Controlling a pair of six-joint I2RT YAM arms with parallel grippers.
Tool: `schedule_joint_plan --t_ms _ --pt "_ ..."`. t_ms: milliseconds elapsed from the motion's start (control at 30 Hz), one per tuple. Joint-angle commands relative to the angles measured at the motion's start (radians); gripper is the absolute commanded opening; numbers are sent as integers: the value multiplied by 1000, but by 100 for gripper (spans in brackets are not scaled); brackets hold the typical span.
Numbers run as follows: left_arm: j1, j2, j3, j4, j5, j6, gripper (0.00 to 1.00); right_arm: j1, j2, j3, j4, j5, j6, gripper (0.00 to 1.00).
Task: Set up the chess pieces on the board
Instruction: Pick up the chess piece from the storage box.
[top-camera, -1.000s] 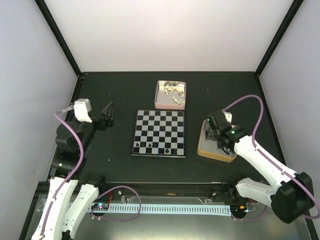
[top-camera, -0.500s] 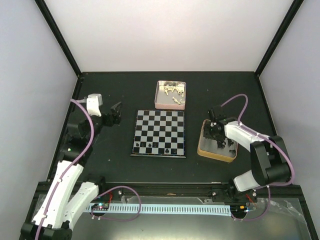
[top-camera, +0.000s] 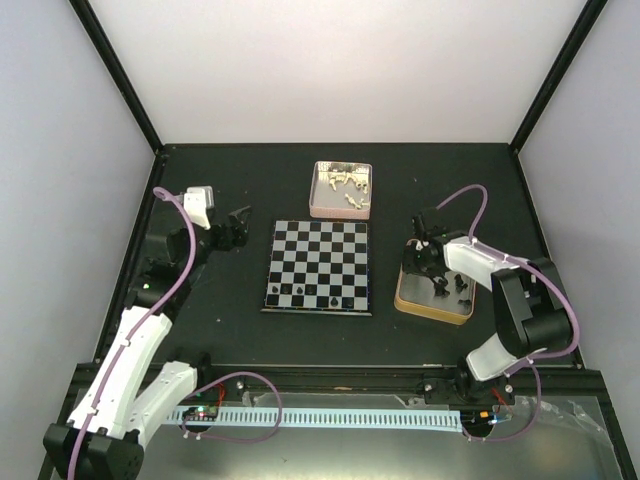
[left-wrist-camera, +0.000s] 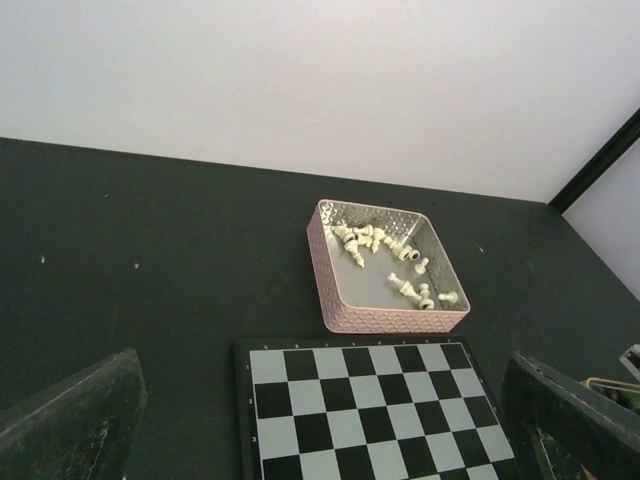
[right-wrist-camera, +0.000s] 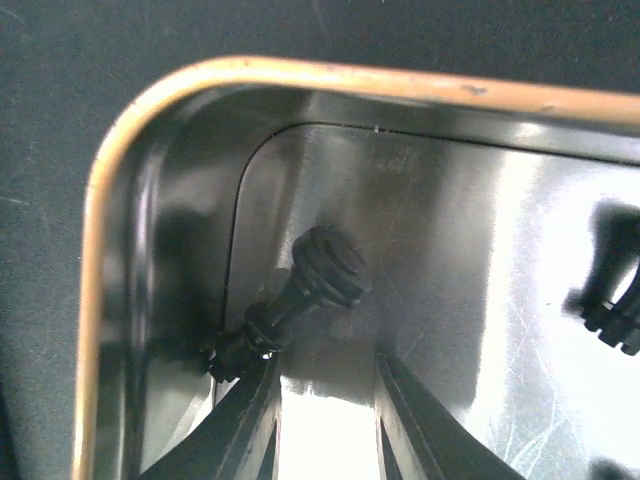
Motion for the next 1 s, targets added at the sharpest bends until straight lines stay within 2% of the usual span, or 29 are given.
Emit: schedule_joint_plan --t_ms 0,133,267,567,967 --pt "-3 16 38 23 26 -20 99 -5 -41 19 22 -1 29 27" --pt "-2 18 42 29 24 -17 99 -5 -72 20 35 30 75 29" --pt "-2 19 44 36 19 -15 99 -5 -35 31 60 50 115 33" --pt "-3 28 49 41 26 -10 99 -5 50 69 70 105 167 33" --pt "-2 35 41 55 39 -11 99 -3 72 30 38 117 160 22"
